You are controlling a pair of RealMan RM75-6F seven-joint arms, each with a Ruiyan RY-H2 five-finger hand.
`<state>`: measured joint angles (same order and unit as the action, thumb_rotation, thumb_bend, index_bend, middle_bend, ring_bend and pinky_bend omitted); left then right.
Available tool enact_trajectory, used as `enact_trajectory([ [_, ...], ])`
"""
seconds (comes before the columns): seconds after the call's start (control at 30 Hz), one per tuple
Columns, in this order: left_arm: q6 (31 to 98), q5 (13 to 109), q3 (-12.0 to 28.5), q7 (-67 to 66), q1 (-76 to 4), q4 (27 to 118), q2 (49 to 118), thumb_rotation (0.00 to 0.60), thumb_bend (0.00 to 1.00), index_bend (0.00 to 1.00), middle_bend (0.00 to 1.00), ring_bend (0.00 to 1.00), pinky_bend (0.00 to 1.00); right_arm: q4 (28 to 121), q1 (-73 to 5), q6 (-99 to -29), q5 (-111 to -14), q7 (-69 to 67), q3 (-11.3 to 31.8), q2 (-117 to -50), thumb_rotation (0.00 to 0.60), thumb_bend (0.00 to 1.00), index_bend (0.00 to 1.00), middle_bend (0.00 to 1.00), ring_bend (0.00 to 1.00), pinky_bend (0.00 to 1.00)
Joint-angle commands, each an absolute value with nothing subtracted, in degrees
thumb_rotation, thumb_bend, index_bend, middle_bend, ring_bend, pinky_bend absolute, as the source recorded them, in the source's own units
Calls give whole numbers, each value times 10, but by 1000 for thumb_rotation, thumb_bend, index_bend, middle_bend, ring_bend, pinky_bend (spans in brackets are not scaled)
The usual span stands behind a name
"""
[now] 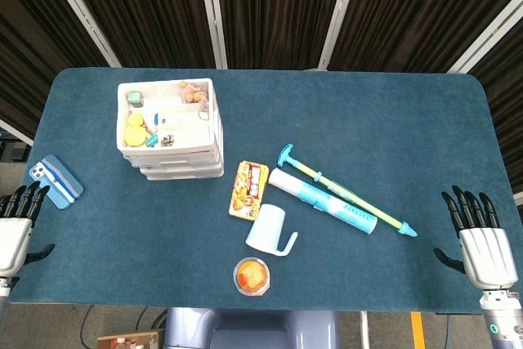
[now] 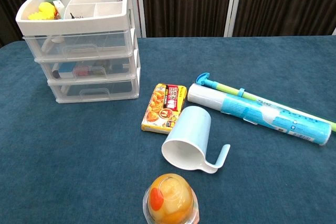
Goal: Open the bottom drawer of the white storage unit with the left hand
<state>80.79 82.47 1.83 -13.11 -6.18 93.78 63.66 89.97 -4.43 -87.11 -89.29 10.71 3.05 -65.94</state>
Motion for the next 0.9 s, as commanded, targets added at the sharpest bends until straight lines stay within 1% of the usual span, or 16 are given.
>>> enact_trajectory([
  [0.03,809,824,18,-134,-64,943,633,600,0,0,0,0,114,910,-43,-866,-883,109,31,-656,600,137,0,0,0,0],
  [0.57,803,813,21,-140,-68,951,635,600,1,0,0,0,116,923,-41,-854,-864,108,32,-650,600,137,0,0,0,0],
  [0.63,804,813,23,-138,-70,953,637,600,26,0,0,0,133,923,-41,-853,-863,106,32,-649,600,138,0,0,0,0],
  [0.67,804,814,25,-136,-71,955,639,600,81,0,13,10,178,924,-40,-853,-861,104,32,-648,600,138,0,0,0,0],
  [0.7,803,814,26,-133,-73,957,641,600,169,1,72,66,263,927,-39,-853,-860,101,33,-647,600,138,0,0,0,0],
  [0.73,800,814,28,-126,-75,963,642,600,271,5,195,179,385,928,-39,-854,-860,100,33,-647,600,138,0,0,0,0],
  [0.77,797,812,30,-115,-78,971,644,600,332,9,306,281,472,928,-39,-855,-861,100,33,-646,600,138,0,0,0,0],
  [0.8,794,810,33,-101,-80,981,647,600,395,17,452,417,575,928,-40,-855,-863,100,33,-646,600,137,0,0,0,0],
  [0.83,789,807,36,-85,-83,991,650,600,443,27,601,555,672,928,-40,-855,-864,100,32,-646,600,137,0,0,0,0],
  [0.87,782,802,40,-70,-87,1001,653,600,472,38,715,664,745,928,-40,-855,-865,100,32,-646,600,137,0,0,0,0],
  [0.9,771,792,45,-56,-93,1014,657,600,482,45,774,720,783,929,-40,-854,-865,100,31,-646,600,137,0,0,0,0],
])
